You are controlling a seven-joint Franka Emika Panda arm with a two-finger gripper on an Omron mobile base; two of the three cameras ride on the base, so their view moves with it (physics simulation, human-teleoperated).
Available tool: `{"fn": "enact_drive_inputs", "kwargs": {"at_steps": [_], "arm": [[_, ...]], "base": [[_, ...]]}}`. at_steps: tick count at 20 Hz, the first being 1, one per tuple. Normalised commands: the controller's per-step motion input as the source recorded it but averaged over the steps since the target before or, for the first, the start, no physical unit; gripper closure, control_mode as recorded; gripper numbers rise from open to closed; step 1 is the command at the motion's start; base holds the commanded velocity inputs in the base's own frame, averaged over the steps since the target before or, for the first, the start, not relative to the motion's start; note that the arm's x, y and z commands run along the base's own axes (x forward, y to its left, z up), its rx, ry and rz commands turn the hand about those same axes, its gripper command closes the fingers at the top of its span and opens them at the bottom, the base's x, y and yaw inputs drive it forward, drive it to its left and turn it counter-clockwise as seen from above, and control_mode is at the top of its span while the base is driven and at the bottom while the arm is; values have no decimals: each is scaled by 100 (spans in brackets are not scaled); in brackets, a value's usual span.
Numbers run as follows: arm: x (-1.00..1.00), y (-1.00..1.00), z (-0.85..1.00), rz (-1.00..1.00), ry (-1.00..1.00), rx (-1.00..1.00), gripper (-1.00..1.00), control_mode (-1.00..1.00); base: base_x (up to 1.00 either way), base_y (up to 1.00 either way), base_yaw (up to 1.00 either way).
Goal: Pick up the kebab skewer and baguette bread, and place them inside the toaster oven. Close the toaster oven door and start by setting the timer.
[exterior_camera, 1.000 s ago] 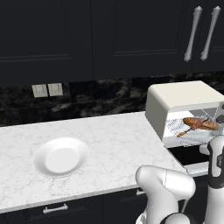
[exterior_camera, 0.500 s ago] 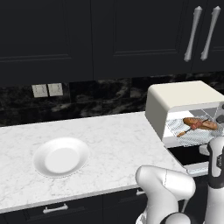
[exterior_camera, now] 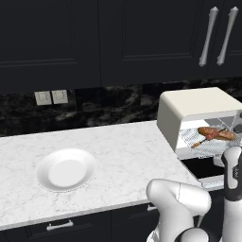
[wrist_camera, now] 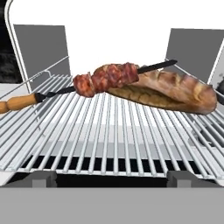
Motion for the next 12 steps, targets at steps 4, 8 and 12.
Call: {"fn": "enact_drive_inputs", "kwargs": {"at_steps": [4, 8, 12], "arm": [[13, 0, 0, 0, 0, 0, -100, -100], [4, 0, -4, 0, 0, 0, -100, -100], [6, 0, -3, 0, 0, 0, -100, -100]], "base": [[0, 0, 0], [0, 0, 0], [0, 0, 0]]}}
